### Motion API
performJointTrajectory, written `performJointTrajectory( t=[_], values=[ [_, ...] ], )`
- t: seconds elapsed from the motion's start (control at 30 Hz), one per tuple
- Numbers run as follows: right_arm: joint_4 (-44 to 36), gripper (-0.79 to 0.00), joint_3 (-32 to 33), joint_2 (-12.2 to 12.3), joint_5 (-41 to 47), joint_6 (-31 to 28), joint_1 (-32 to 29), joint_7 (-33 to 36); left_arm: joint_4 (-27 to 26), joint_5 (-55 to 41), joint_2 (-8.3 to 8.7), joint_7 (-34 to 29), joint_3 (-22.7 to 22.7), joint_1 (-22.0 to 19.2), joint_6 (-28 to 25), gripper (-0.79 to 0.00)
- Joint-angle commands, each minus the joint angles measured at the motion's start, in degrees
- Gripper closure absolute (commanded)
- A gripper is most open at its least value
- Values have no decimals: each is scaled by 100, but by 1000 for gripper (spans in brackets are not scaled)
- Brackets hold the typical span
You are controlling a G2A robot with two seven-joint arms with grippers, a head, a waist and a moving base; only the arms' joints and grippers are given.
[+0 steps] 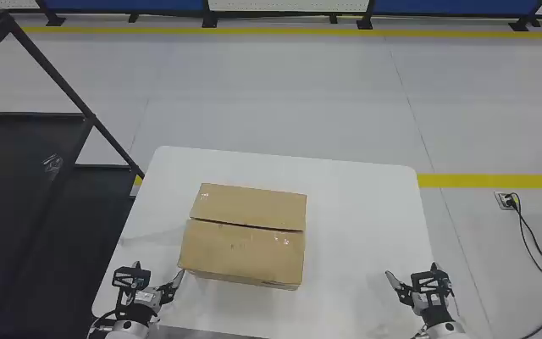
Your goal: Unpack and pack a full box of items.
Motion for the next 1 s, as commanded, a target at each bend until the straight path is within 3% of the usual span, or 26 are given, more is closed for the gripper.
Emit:
performJointTrajectory(
  t=[0.0, 0.63, 0.97],
  values=[
    [0, -784, 0, 0, 0, 0, 0, 0, 0, 0, 0, 0, 0, 0, 0, -785],
    [0, -785, 0, 0, 0, 0, 0, 0, -23, -22, 3, 132, 6, -21, -155, -785],
    [-284, -785, -349, -40, -402, -16, 122, 160, 275, -562, 6, 488, -452, -91, -477, -785]
  ],
)
